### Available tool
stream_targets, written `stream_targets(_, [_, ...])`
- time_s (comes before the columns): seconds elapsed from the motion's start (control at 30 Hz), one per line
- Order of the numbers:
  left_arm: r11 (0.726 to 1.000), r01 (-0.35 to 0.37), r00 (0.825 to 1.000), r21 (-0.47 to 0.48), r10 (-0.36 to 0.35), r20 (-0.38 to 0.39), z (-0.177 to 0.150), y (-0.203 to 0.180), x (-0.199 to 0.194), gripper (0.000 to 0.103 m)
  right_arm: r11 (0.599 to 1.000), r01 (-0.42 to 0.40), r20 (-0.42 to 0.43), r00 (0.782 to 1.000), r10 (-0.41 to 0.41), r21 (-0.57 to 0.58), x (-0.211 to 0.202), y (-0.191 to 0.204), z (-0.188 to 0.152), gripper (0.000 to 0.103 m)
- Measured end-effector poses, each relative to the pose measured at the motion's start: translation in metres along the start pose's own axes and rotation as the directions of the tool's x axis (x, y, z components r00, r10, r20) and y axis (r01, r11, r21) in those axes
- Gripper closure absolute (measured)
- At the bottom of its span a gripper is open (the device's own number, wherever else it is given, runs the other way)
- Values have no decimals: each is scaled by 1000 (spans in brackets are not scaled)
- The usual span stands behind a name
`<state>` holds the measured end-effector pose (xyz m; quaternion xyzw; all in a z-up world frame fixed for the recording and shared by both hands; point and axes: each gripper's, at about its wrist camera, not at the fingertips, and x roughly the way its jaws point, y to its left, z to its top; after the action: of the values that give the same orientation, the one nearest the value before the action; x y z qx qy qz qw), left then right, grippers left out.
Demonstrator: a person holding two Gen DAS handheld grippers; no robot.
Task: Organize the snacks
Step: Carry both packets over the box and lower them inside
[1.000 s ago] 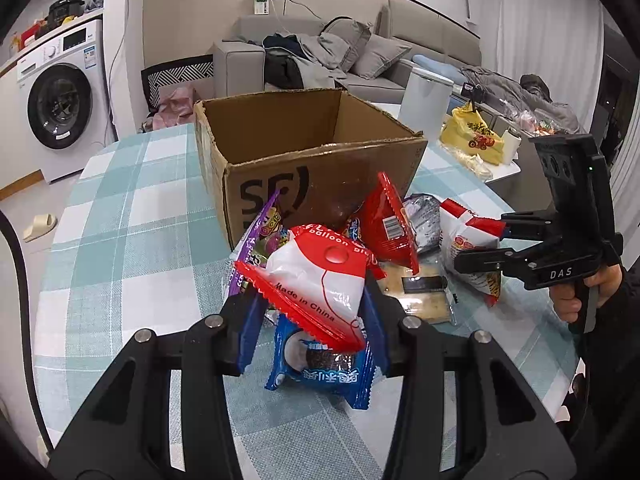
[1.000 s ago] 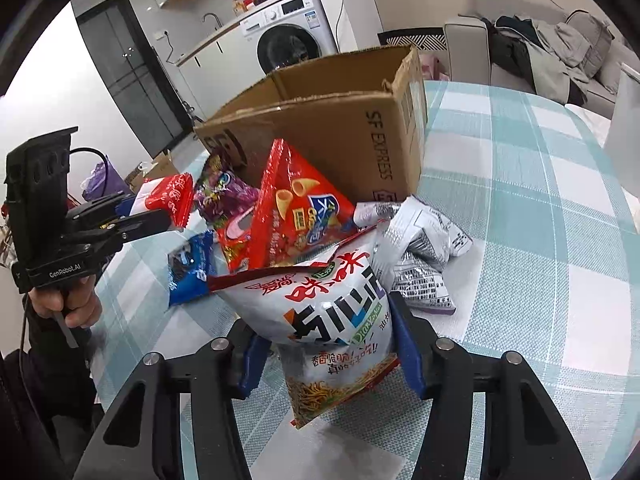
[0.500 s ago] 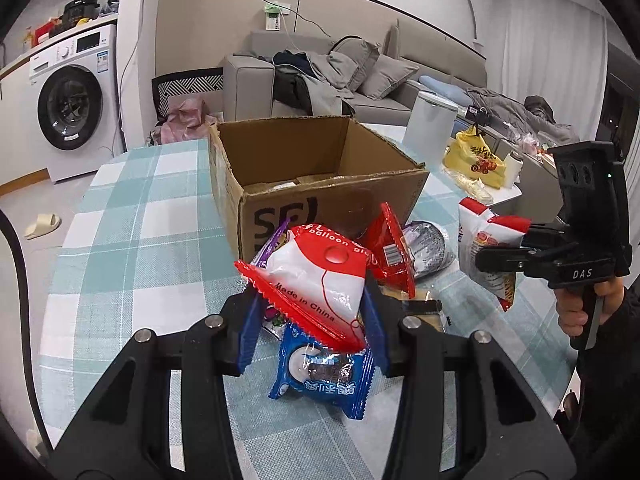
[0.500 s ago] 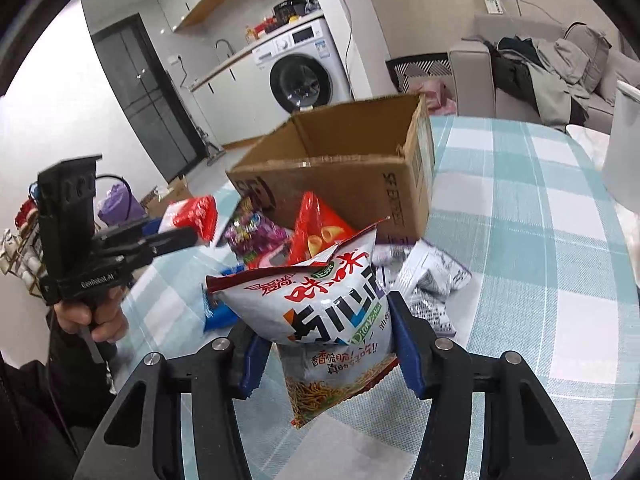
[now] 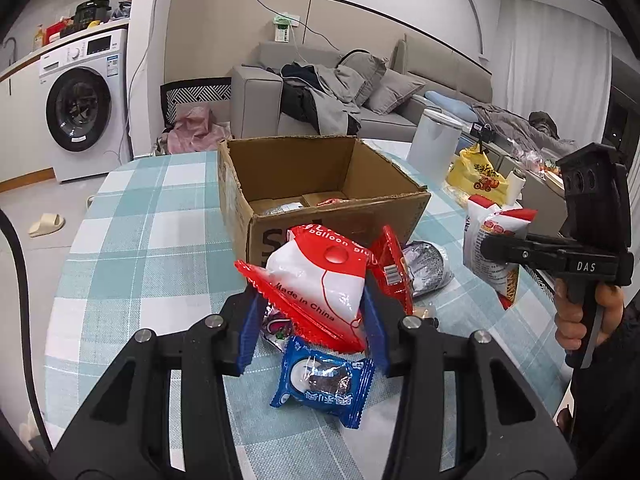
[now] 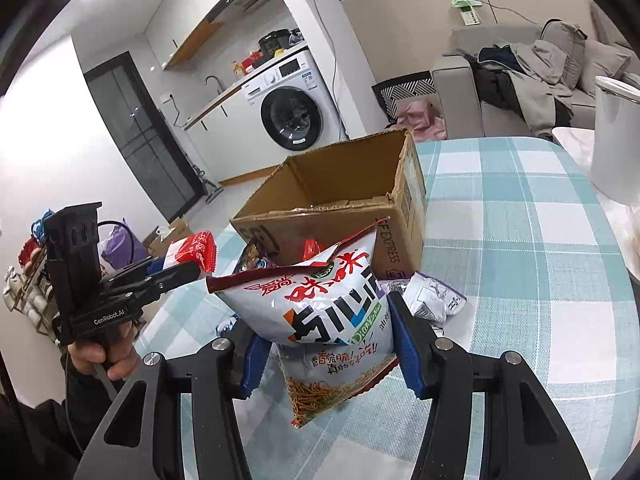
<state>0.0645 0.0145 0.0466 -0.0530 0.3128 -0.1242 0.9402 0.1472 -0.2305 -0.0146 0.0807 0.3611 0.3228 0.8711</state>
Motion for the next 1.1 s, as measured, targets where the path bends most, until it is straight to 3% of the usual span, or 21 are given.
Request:
stream_targets(0.43, [999,-32,999,-37,33,31,10,4,1,61,999,-6,51,999,4,37,1,8,12,48])
stream_targets(1.1, [997,-61,994,-39,65,92,59,-4,11,61,998,9,93,996,-15,67,7,21,54,48])
